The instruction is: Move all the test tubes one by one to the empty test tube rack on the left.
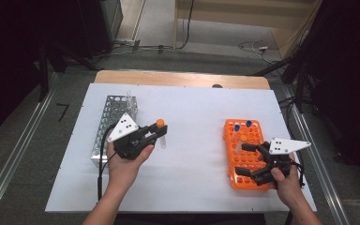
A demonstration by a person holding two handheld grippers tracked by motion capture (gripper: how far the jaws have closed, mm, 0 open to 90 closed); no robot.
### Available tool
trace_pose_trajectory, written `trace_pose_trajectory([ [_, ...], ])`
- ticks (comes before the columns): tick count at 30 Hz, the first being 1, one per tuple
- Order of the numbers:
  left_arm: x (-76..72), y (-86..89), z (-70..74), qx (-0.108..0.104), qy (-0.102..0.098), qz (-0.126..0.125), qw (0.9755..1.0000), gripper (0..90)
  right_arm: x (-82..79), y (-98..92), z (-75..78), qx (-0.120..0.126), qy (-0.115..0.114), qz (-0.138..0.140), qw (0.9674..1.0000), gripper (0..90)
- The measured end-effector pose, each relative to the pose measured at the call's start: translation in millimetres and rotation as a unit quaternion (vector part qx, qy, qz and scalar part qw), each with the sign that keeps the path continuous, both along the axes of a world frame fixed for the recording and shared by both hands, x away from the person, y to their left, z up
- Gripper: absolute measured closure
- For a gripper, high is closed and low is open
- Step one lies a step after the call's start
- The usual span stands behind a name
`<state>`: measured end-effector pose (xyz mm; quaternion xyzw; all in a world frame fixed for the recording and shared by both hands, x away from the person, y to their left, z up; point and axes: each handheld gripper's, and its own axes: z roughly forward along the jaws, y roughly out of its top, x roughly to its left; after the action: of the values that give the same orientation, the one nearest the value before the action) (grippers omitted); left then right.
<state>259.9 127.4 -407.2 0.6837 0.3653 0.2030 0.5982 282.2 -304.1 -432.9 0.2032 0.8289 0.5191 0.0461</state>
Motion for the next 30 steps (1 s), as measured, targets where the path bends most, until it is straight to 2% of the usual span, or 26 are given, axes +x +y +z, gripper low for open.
trace_pose_trajectory([
  [6, 7.1, 25.8, 3.9, 0.007, -0.008, 0.039, 0.9992, 74.0, 7.4, -20.9, -3.9, 0.007, 0.002, -0.024, 0.9997, 0.1],
  [8, 10.6, 35.5, 6.7, -0.002, -0.008, 0.054, 0.9985, 73.9, 9.4, -24.7, -5.1, 0.007, 0.003, -0.037, 0.9993, 0.0],
  [11, 16.5, 50.0, 12.3, -0.020, -0.007, 0.077, 0.9968, 73.9, 12.2, -29.6, -6.0, 0.014, 0.009, -0.049, 0.9987, 0.0],
  [18, 38.4, 70.7, 17.5, -0.018, -0.008, 0.123, 0.9922, 73.9, 14.8, -35.2, -6.8, 0.015, 0.006, -0.065, 0.9977, 0.0],
  [23, 59.3, 80.8, 10.2, -0.023, -0.001, 0.158, 0.9872, 73.8, 17.2, -35.8, -9.1, 0.020, 0.010, -0.067, 0.9975, 0.0],
  [28, 77.5, 89.2, -0.1, -0.011, -0.008, 0.205, 0.9787, 73.8, 17.5, -38.2, -9.9, 0.023, 0.013, -0.071, 0.9971, 0.0],
  [30, 83.6, 90.6, -3.9, -0.020, -0.005, 0.210, 0.9775, 73.8, 18.4, -40.3, -10.8, 0.029, 0.016, -0.073, 0.9968, 0.0],
])
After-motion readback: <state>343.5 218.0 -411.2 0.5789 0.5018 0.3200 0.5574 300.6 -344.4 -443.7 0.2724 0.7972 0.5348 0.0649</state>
